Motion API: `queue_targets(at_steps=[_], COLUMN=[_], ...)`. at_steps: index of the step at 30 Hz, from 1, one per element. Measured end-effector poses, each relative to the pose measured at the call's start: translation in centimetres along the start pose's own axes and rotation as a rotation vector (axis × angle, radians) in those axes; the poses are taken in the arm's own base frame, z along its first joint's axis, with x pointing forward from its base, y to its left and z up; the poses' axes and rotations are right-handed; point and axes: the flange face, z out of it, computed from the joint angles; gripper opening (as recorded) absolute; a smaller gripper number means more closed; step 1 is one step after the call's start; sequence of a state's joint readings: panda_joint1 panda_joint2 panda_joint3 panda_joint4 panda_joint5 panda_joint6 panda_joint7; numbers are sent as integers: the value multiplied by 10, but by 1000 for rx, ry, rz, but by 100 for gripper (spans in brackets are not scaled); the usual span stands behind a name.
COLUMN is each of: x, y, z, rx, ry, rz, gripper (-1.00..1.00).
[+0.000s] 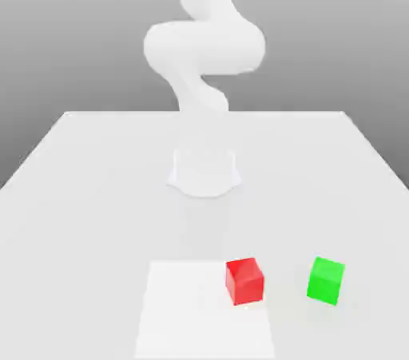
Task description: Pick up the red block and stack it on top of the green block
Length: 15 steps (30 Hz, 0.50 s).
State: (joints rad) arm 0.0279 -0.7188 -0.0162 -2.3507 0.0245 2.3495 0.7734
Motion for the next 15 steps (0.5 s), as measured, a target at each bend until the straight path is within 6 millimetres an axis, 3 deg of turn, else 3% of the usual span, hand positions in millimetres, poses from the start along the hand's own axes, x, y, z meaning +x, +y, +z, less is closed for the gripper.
queue_targets(at_steps=[4, 8, 11, 15], x=[-29, -76, -120, -181], y=[16, 41, 69, 114], z=[104, 192, 248, 303], rx=[-74, -160, -234, -341], ry=[-147, -275, -361, -458], rz=[-30, -68, -103, -156], gripper=[0, 0, 0, 0])
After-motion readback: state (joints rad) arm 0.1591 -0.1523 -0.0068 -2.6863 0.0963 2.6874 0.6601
